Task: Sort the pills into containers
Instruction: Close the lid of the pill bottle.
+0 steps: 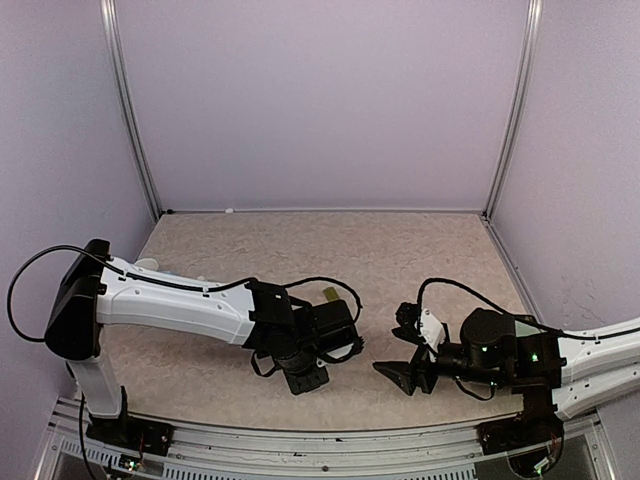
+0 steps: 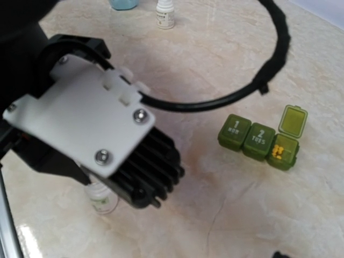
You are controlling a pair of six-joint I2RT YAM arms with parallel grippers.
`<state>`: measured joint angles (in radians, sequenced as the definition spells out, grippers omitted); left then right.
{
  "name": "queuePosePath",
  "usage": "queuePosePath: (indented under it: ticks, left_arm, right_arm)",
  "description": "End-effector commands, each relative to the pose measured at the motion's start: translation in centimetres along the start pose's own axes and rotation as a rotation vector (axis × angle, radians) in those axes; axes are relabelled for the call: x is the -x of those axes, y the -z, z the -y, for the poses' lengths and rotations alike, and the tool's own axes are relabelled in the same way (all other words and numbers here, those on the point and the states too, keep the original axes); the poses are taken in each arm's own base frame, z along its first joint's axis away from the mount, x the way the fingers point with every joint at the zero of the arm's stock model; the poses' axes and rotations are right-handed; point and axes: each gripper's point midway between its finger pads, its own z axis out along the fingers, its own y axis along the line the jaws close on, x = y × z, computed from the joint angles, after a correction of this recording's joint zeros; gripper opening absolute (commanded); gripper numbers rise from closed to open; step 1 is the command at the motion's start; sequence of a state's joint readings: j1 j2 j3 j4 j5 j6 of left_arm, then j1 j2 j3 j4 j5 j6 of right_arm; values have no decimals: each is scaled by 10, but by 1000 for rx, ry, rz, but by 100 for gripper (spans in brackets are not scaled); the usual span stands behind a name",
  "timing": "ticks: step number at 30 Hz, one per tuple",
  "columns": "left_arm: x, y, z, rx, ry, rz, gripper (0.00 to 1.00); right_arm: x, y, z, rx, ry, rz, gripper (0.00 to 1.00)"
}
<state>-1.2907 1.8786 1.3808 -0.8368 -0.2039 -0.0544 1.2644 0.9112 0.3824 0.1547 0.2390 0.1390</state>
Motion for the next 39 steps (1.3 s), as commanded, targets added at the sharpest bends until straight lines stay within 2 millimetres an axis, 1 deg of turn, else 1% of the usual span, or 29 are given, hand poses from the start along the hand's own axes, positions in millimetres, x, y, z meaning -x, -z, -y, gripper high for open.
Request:
queuePosePath:
  ticks: [1, 11, 20, 27, 34, 39]
  left_arm:
    - [-2, -6, 4, -23, -11, -9, 26]
    - [2, 6, -2, -8, -23, -9, 26]
    - [2, 10, 0, -23, -48, -21, 26]
    - [-1, 3, 0, -23, -53, -40, 26]
    - [-1, -3, 1, -28, -54, -44, 26]
    - [1, -4, 0, -27, -54, -39, 26]
  right_arm:
    - [14, 1, 0, 4, 0, 27, 79]
    - [16, 1, 0, 4, 1, 28, 79]
    - [15, 2, 0, 7, 0, 27, 79]
    - [17, 3, -1, 11, -5, 34, 79]
    - [17, 5, 0, 11, -8, 38, 79]
    - [17, 6, 0, 11, -9, 38, 79]
